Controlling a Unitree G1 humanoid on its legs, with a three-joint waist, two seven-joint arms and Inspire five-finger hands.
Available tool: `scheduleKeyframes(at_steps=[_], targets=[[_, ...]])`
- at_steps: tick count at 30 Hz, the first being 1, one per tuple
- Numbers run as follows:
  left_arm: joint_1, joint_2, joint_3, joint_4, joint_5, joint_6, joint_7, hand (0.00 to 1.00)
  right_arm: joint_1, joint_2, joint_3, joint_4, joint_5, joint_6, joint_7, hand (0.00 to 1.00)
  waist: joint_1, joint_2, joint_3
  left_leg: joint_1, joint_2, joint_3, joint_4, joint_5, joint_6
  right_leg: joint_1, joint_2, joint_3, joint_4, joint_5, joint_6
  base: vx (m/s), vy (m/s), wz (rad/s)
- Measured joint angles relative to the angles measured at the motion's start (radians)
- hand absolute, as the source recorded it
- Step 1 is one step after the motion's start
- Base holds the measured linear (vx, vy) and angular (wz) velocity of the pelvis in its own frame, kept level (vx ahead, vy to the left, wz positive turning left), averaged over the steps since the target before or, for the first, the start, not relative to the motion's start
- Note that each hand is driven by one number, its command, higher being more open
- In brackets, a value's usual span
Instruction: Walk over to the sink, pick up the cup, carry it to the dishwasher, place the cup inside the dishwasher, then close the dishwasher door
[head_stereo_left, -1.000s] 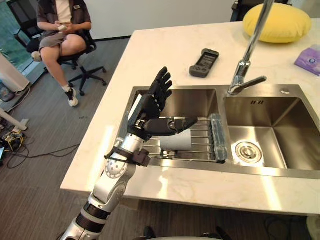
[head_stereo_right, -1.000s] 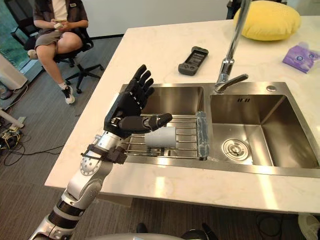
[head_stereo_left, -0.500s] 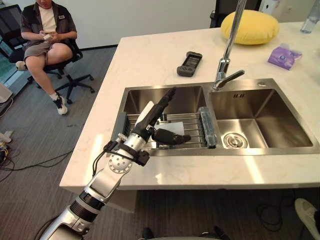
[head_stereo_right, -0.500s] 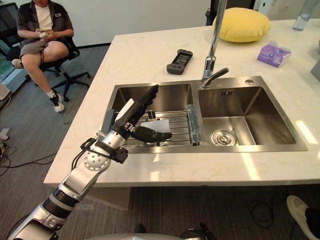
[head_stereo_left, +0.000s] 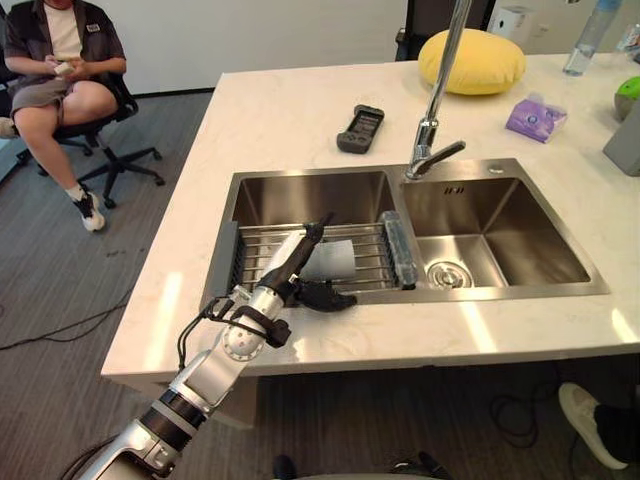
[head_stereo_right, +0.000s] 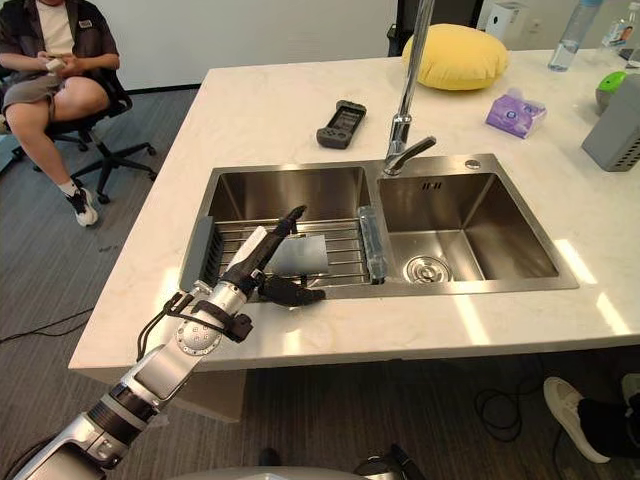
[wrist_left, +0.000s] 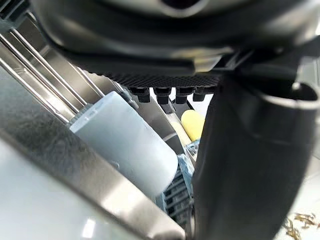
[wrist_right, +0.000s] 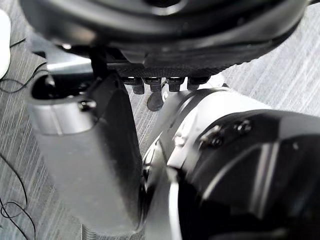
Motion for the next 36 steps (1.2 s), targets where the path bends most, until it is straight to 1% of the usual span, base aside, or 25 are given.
scheduleKeyframes(at_steps=[2,5,7,10,12,15,18,24,26,28,34,36], targets=[[0.001,0.0,0.0,0.002,0.001,-0.037,0.02,1.0,-0.005,0.002,0.005,0.005,0.0,0.003,-0.002,1.0,-0.004,-0.005,0.003,0.003,0.0,-0.005,0.0,0.0,0.0,0.01,0.002,-0.016,-0.001,0.0,0.0,0.09,-0.028,0.08],[0.001,0.005,0.003,0.005,0.001,-0.093,0.08,1.0,-0.008,0.001,0.006,0.011,0.0,0.005,-0.002,1.0,-0.006,-0.007,0.005,0.011,0.001,-0.001,0.0,0.0,0.0,0.016,0.002,-0.019,-0.001,-0.001,-0.002,0.04,-0.017,-0.02],[0.001,0.004,0.008,0.005,0.001,-0.149,0.127,1.0,-0.009,0.001,0.006,0.011,-0.001,0.005,-0.001,1.0,-0.008,-0.009,0.005,0.013,0.002,0.005,0.0,0.0,0.0,0.016,0.002,-0.019,-0.002,-0.003,-0.006,0.0,-0.011,-0.05],[0.0,0.001,0.01,0.005,0.003,-0.189,0.16,1.0,-0.009,0.001,0.006,0.011,-0.002,0.005,0.001,1.0,-0.009,-0.01,0.006,0.019,0.003,0.012,0.0,-0.002,-0.002,0.018,0.002,-0.018,-0.002,-0.005,-0.01,-0.05,-0.004,-0.06],[0.0,-0.001,0.011,0.006,0.019,-0.19,0.173,1.0,-0.009,0.001,0.006,0.011,-0.002,0.004,0.003,1.0,-0.01,-0.011,0.008,0.02,0.005,0.012,-0.001,-0.006,-0.005,0.018,0.004,-0.018,-0.004,-0.01,-0.016,-0.1,0.006,-0.05],[0.0,-0.002,0.012,0.028,0.075,-0.188,0.196,1.0,-0.007,0.004,0.006,0.011,-0.003,0.005,0.013,1.0,-0.01,-0.019,0.013,0.023,0.005,0.016,-0.005,-0.005,-0.003,0.018,0.002,-0.012,-0.003,-0.01,-0.017,-0.09,0.009,-0.04],[0.0,-0.003,0.022,0.061,0.118,-0.175,0.197,1.0,-0.004,0.004,0.006,0.01,-0.003,0.004,0.022,1.0,-0.01,-0.022,0.016,0.023,0.005,0.015,-0.006,-0.007,-0.007,0.016,0.002,-0.011,-0.004,-0.01,-0.017,-0.07,0.008,0.0],[0.0,-0.001,0.025,0.093,0.248,-0.089,0.196,1.0,-0.006,0.006,0.006,0.009,-0.003,0.004,0.023,1.0,-0.01,-0.026,0.02,0.018,0.005,0.015,-0.005,-0.007,-0.005,0.014,0.004,-0.012,-0.006,-0.01,-0.016,0.03,-0.006,0.0],[0.0,0.002,0.026,0.107,0.263,-0.065,0.221,1.0,-0.009,0.007,0.008,0.009,-0.003,0.005,0.023,1.0,-0.012,-0.026,0.021,0.018,0.004,0.015,0.0,-0.011,-0.007,0.015,0.004,-0.014,-0.008,-0.005,-0.007,0.11,-0.014,0.0],[0.0,0.009,0.026,0.112,0.268,-0.055,0.238,1.0,-0.01,0.007,0.011,0.009,-0.003,0.005,0.023,1.0,-0.014,-0.027,0.021,0.018,0.004,0.015,0.0,-0.011,-0.007,0.015,0.004,-0.015,-0.008,-0.004,-0.007,0.03,-0.003,0.0],[0.0,0.03,0.026,0.123,0.293,-0.057,0.247,1.0,-0.014,0.003,0.024,0.008,-0.002,0.005,0.023,1.0,-0.022,-0.027,0.024,0.019,0.005,0.016,0.0,-0.011,-0.007,0.016,0.005,-0.015,-0.008,-0.005,-0.008,0.0,0.0,0.0],[-0.001,0.033,0.029,0.134,0.319,-0.072,0.233,1.0,-0.014,0.003,0.025,0.006,-0.002,0.005,0.023,1.0,-0.024,-0.026,0.025,0.019,0.005,0.016,0.0,-0.011,-0.007,0.016,0.005,-0.013,-0.007,-0.007,-0.01,0.0,0.0,0.0]])
